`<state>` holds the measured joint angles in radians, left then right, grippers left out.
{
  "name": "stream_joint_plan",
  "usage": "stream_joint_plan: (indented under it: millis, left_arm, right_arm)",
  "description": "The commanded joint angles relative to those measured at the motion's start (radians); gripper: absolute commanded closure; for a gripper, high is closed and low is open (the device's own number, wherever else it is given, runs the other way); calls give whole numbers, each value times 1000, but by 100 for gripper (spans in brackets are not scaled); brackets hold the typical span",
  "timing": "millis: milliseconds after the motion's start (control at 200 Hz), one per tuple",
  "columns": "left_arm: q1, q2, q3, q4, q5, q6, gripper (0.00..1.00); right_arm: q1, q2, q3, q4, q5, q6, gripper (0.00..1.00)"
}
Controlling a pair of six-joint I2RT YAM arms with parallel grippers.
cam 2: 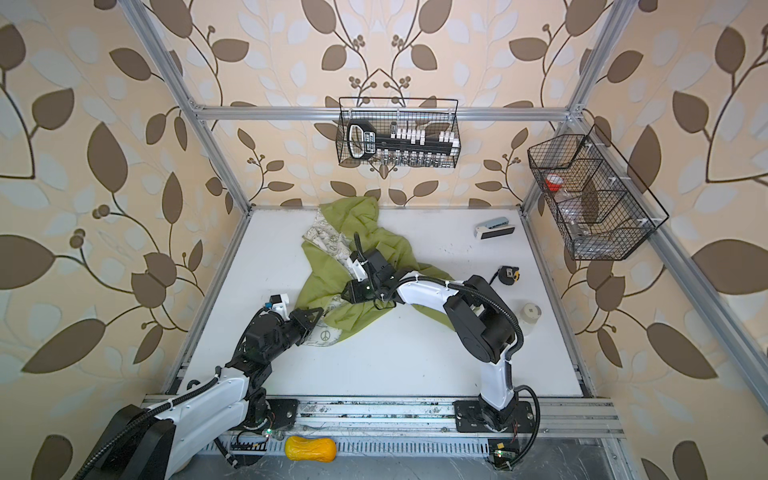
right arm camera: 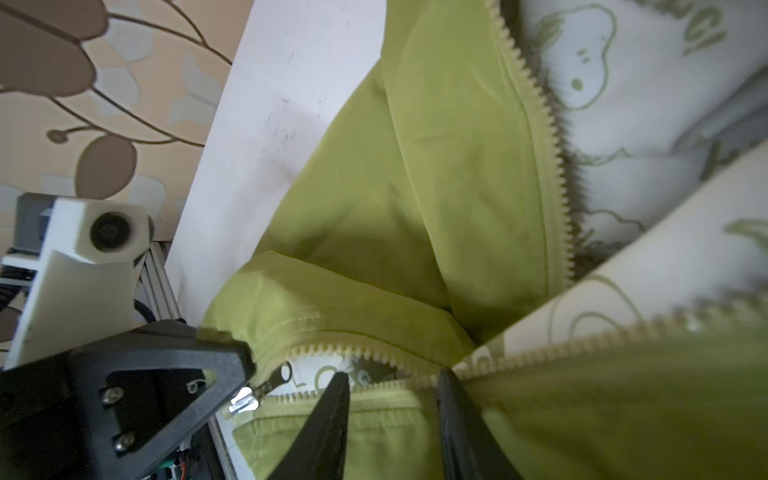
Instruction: Zip up the jacket
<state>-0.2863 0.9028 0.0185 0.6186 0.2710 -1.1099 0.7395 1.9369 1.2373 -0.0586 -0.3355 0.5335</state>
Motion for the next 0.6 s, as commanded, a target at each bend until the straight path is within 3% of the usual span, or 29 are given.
stream_joint_plan:
  millis: [0, 305, 595]
  left_arm:
    - [7, 54, 2, 64, -29, 42, 100]
    - [7, 214, 5, 181, 0, 32, 100]
    - [7, 18, -3, -93, -42, -28, 100]
  right_arm:
    - [-15, 26, -82, 62, 36, 68, 63]
    - [15, 20, -227, 233, 53, 193, 63]
    - [22, 18, -235, 243, 47, 201, 63]
